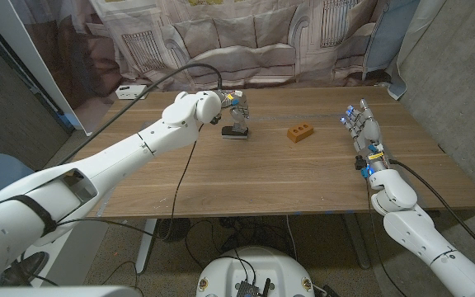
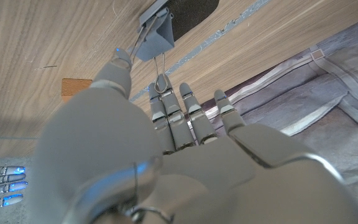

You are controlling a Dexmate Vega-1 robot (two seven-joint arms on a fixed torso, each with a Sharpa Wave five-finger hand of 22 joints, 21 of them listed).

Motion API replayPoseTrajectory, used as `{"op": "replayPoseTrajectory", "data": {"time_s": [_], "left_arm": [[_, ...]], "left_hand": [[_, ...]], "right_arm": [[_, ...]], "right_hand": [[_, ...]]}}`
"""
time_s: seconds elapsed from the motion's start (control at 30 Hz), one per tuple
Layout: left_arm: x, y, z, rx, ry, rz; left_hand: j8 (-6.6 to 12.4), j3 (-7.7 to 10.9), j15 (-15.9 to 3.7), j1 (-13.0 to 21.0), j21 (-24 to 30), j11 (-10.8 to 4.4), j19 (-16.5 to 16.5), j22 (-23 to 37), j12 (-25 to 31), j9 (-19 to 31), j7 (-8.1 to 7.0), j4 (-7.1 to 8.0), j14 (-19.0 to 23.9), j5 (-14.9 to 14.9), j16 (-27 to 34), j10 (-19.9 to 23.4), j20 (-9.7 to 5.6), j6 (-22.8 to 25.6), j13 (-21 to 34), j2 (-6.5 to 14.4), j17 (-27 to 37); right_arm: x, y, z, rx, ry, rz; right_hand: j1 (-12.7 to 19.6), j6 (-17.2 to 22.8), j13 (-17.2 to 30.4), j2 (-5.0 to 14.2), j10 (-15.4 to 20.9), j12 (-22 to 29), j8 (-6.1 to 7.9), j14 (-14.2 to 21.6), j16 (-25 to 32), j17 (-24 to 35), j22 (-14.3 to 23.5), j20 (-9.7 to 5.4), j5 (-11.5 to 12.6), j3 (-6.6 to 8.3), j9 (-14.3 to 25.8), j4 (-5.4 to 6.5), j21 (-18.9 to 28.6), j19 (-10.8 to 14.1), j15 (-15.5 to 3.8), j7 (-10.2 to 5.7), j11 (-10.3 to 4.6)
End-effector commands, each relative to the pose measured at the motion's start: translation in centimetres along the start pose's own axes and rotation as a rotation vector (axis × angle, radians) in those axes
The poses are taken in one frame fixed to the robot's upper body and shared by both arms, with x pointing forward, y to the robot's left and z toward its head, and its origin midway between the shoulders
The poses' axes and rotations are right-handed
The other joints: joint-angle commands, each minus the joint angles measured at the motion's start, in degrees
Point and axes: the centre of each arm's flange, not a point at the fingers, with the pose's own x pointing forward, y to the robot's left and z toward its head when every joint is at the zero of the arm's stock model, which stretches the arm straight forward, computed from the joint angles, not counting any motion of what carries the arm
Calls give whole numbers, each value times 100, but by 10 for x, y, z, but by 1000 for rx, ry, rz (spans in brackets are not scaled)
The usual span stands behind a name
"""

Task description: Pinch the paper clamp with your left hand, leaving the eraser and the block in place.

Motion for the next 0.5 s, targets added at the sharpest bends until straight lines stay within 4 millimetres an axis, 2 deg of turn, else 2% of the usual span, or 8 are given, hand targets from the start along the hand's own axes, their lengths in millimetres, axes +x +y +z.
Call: {"op": "replayPoseTrajectory", "data": {"time_s": [0.03, 0.5], "left_arm": [[-2, -3, -4, -12, 11, -1], [-5, -21, 2, -61, -25, -19]], "left_hand": [[-5, -34, -61, -50, -9, 0, -41, 10, -32, 12, 7, 7, -51, 18, 4, -69, 25, -72, 6, 23, 18], [-4, -74, -51, -108, -6, 22, -72, 12, -59, 5, 44, 21, -98, 18, 11, -163, 26, -179, -15, 10, 20]], "right_arm": [[1, 1, 1, -1, 0, 6], [0, 3, -2, 1, 8, 13]], "right_hand": [[75, 60, 24, -19, 43, -19, -11, 29, 0, 12, 16, 3, -10, 15, 11, -29, -16, 43, 2, -11, 9], [86, 66, 24, -16, 44, -22, -11, 28, -1, 12, 16, -1, -13, 16, 11, -31, -16, 45, -1, -7, 12]]}}
